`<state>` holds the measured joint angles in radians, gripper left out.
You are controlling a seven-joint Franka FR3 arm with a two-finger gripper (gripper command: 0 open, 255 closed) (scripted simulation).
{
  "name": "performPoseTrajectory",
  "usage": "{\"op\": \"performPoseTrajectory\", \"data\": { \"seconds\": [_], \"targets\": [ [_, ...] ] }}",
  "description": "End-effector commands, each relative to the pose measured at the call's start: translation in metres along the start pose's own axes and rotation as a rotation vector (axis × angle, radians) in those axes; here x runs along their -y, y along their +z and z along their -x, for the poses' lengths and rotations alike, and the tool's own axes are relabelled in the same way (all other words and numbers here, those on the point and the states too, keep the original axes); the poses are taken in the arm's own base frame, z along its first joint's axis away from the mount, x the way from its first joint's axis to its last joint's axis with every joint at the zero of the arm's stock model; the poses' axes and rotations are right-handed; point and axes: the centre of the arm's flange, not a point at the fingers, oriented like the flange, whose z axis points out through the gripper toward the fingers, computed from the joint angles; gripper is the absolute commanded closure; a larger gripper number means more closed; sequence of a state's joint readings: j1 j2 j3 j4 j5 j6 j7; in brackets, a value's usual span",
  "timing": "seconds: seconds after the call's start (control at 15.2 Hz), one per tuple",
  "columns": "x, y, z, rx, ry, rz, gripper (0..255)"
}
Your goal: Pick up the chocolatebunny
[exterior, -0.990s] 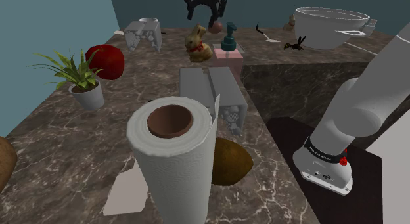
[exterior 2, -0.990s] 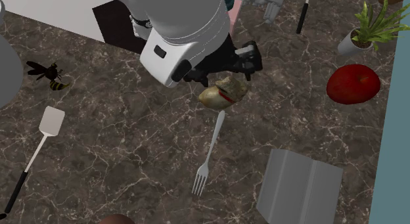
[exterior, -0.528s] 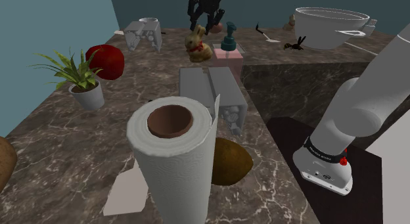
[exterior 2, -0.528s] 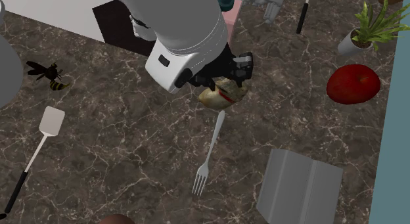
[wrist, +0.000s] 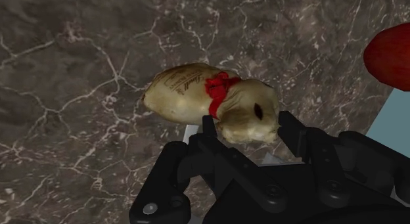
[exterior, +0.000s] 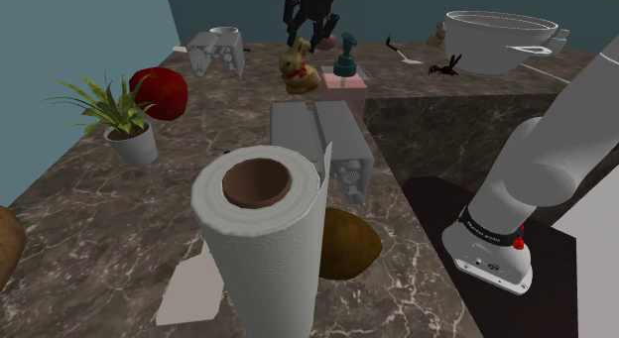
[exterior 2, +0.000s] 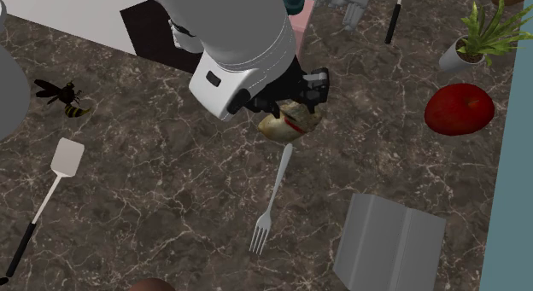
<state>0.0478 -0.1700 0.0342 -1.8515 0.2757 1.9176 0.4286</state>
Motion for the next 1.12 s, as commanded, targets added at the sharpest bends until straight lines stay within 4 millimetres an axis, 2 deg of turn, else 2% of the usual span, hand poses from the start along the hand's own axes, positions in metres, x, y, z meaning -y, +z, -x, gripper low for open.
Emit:
{"op": "performPoseTrajectory", "data": {
  "seconds": [0.0,0.92,1.06],
  "targets": [
    [0.001,-0.005,0.000,0.001,0.001,0.001,255],
    [0.026,-0.074,-0.007,0.001,0.001,0.001,255],
    [0.026,-0.075,-0.007,0.001,0.001,0.001,255]
  ]
}}
